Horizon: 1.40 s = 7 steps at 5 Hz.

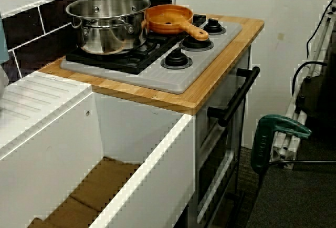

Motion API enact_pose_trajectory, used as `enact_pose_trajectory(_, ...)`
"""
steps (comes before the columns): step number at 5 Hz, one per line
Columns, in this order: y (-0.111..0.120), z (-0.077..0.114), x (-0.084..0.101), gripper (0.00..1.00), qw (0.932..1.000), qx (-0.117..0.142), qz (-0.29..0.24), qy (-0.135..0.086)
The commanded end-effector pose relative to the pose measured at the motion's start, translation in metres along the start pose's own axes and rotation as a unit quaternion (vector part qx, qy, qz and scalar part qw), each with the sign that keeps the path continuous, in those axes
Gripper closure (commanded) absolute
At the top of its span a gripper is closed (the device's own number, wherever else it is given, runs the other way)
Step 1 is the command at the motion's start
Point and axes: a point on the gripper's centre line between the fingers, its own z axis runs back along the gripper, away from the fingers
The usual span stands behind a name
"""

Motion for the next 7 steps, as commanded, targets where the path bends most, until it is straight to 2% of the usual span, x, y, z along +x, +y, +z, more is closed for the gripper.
enact_pose_trajectory(1,-0.002,0.027,-0.01,1.0,0.9992,0.005,-0.006,-0.039)
enact_pose_trajectory(3,0.009,0.031,-0.002,1.0,0.9991,0.006,0.004,-0.042)
enact_pose_trajectory(5,0.025,0.034,0.016,1.0,0.9987,0.01,0.016,-0.048)
enact_pose_trajectory(7,0.039,0.018,0.032,1.0,0.9984,0.018,0.021,-0.049)
